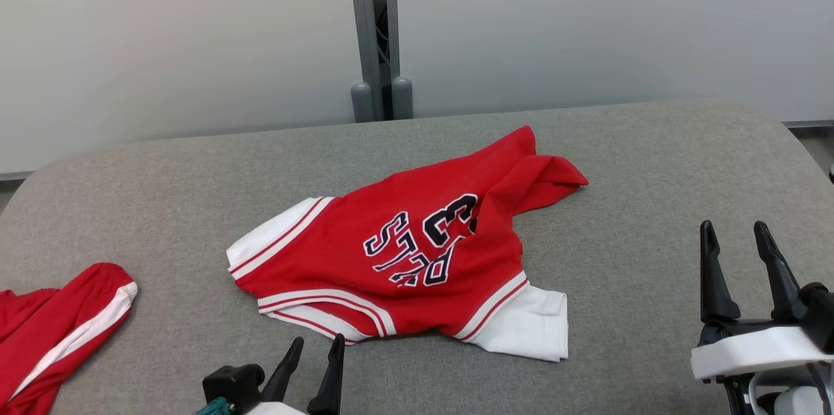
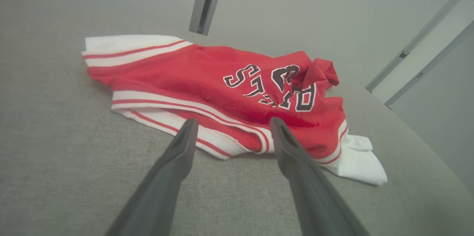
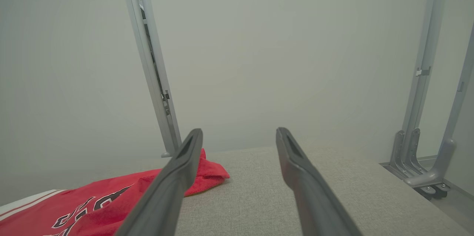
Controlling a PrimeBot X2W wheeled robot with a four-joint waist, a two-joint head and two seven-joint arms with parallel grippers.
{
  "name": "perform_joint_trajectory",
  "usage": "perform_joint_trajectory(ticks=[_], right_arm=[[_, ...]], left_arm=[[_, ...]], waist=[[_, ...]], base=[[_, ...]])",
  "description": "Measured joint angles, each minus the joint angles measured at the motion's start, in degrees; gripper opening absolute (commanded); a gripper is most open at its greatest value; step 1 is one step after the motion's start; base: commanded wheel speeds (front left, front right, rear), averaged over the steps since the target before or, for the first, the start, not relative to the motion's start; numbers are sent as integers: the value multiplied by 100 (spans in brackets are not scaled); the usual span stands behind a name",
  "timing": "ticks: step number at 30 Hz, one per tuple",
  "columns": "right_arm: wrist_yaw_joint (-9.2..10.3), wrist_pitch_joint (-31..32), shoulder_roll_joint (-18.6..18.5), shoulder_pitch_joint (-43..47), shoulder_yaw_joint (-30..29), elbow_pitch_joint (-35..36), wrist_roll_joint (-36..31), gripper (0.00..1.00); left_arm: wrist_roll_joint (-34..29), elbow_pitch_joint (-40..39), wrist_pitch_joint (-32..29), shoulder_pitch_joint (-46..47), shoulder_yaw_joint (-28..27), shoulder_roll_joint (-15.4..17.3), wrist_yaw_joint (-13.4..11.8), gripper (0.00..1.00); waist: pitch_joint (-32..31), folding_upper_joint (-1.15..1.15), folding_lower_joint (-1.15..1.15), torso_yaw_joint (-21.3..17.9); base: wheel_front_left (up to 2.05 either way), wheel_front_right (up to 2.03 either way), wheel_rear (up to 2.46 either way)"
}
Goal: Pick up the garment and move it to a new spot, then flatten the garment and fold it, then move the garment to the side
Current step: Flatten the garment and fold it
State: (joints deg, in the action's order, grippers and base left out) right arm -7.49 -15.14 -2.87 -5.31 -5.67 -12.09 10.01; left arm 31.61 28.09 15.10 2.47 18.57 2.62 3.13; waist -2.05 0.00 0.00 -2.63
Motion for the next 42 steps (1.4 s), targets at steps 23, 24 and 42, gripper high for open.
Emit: perform_joint_trajectory(ticks=[23,24,42], right_arm=[[-1,0,11,-175,172,-52,116,100],[-1,0,11,-177,171,-52,123,100],[-1,0,13,-298,231,-86,199,100]], left_arm=[[2622,2532,-243,1887,1770,12,-31,100],[2666,2546,-208,1926,1817,11,-10,100],[1697,2225,-11,2601,1003,500,-298,0]], waist=[[435,0,0,-441],[450,0,0,-448],[599,0,0,-454]], base=[[0,0,0],[0,0,0],[0,0,0]])
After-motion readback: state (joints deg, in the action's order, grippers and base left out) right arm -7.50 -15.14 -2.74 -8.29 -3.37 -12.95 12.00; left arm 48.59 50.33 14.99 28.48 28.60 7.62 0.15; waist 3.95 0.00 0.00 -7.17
